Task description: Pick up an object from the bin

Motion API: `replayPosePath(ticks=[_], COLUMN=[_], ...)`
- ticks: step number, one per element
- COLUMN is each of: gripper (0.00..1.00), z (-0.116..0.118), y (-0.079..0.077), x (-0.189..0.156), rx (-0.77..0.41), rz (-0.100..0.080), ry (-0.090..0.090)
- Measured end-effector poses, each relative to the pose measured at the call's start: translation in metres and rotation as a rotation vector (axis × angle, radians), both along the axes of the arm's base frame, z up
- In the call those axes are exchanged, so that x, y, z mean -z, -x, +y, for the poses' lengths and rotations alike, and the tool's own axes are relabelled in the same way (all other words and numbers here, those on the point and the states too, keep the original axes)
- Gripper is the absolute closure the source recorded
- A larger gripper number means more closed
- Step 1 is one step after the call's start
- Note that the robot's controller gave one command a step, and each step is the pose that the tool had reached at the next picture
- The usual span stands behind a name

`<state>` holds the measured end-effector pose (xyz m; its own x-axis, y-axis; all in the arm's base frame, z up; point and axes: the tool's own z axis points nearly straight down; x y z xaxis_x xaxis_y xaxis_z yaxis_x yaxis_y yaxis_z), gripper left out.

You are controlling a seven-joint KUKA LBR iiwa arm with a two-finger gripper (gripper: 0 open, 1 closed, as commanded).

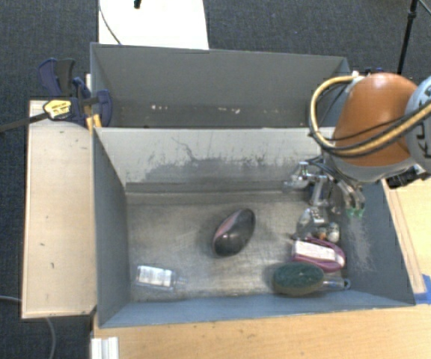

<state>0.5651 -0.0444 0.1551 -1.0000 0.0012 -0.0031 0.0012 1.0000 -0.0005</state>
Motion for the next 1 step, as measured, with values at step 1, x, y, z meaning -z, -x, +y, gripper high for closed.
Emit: replayPosePath(ticks=[1], gripper=[0.0], z=[0.1023], y=[0.0159], x=[0.0826], rx=[-0.26], rz=[-0.005], ry=[-0.001])
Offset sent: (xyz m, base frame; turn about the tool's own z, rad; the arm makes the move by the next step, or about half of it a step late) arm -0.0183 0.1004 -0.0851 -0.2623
